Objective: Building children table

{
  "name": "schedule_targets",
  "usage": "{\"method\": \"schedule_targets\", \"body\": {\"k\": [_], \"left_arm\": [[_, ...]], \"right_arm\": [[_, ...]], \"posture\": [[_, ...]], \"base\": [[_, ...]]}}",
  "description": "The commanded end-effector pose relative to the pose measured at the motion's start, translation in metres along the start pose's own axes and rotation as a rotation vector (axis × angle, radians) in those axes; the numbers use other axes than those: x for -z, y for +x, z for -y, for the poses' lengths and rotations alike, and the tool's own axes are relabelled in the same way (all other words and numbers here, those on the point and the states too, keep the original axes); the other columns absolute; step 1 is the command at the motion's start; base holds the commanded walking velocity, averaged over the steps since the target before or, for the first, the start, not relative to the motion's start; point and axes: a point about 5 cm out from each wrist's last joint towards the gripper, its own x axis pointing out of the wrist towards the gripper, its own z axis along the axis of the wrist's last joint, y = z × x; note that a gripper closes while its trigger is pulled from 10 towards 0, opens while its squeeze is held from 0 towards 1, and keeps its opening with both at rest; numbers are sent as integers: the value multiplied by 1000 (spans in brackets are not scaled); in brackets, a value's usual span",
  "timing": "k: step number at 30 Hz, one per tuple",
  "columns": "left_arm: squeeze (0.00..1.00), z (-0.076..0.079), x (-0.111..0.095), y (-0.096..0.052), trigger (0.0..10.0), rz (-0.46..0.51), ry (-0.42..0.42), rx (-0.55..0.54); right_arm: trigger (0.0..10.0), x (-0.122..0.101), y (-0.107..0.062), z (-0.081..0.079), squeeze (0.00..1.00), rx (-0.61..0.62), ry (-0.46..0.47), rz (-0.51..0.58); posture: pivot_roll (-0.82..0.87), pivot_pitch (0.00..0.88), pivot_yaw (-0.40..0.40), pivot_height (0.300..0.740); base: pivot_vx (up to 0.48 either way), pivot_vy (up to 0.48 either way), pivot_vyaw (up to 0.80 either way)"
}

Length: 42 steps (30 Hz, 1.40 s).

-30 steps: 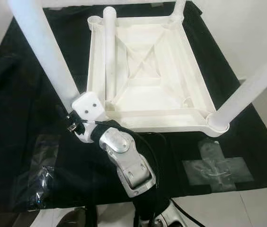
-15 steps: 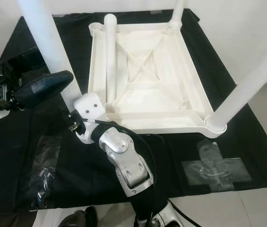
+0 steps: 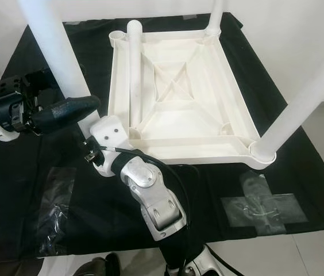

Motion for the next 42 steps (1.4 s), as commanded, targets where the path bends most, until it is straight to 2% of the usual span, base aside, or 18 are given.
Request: {"method": "schedule_targets", "body": {"k": [1,2,3,5,6,23,24,27,29,30,31,33,35,36,37,38,39,42], "left_arm": [[0,7,6,4,10000,-64,-11,74],[0,6,5,4,10000,-70,-4,66],[0,5,3,3,3686,-60,0,62],[0,4,2,2,3686,-50,0,63],[0,5,2,2,0,-54,-7,82],[0,6,3,3,0,-70,-7,120],[0,6,3,3,0,-72,-7,124],[0,7,3,3,0,-74,-9,131],[0,8,3,4,0,-76,-11,137],[0,8,3,4,0,-76,-12,141],[0,8,3,4,0,-76,-12,141],[0,8,3,4,0,-78,-12,147],[0,8,3,4,0,-80,-10,152],[0,8,3,4,0,-80,-10,152],[0,8,3,5,0,-80,-10,154],[0,8,3,5,0,-80,-11,156],[0,10,4,6,0,-81,-16,164],[0,11,5,7,0,-82,-24,172]], "right_arm": [[10000,45,-6,-4,439,-3,62,-209],[10000,45,-6,-4,478,-4,62,-205],[10000,44,-6,-3,463,-2,59,-202],[10000,44,-5,-3,463,-1,57,-202],[10000,44,-5,-2,447,2,55,-201],[10000,43,-4,-1,427,5,63,-191],[10000,39,-3,2,1000,0,76,-168],[10000,27,0,12,1000,-14,93,-94],[10000,11,2,24,1000,-85,114,-3],[10000,0,1,34,1000,-166,126,50],[10000,0,1,34,1000,-166,126,50],[10000,-16,-2,54,1000,-267,108,108],[10000,-28,-8,79,1000,-387,22,99],[10000,-28,-8,79,1000,-387,22,99],[10000,-31,-11,87,1000,-438,-18,84],[10000,-33,-15,90,1000,-502,-47,73],[10000,-36,-22,94,1000,-633,-79,39],[10000,-37,-24,98,949,-711,-93,10]], "posture": [[41,218,39,740],[39,215,38,740],[39,214,38,740],[39,214,38,740],[37,214,38,740],[35,217,44,740],[37,217,46,740],[38,216,48,740],[37,217,53,740],[37,218,53,740],[37,218,53,740],[35,219,50,740],[35,219,52,740],[35,219,52,740],[36,221,54,740],[36,221,54,740],[36,221,57,740],[37,222,61,740]], "base": [[0,0,0],[0,0,0],[0,0,0],[0,0,0],[0,0,0],[0,0,0],[0,0,0],[0,0,0],[0,0,0],[0,0,0],[0,0,0],[0,0,0],[0,0,0],[0,0,0],[0,0,0],[0,0,0],[0,0,0],[0,0,0]]}}
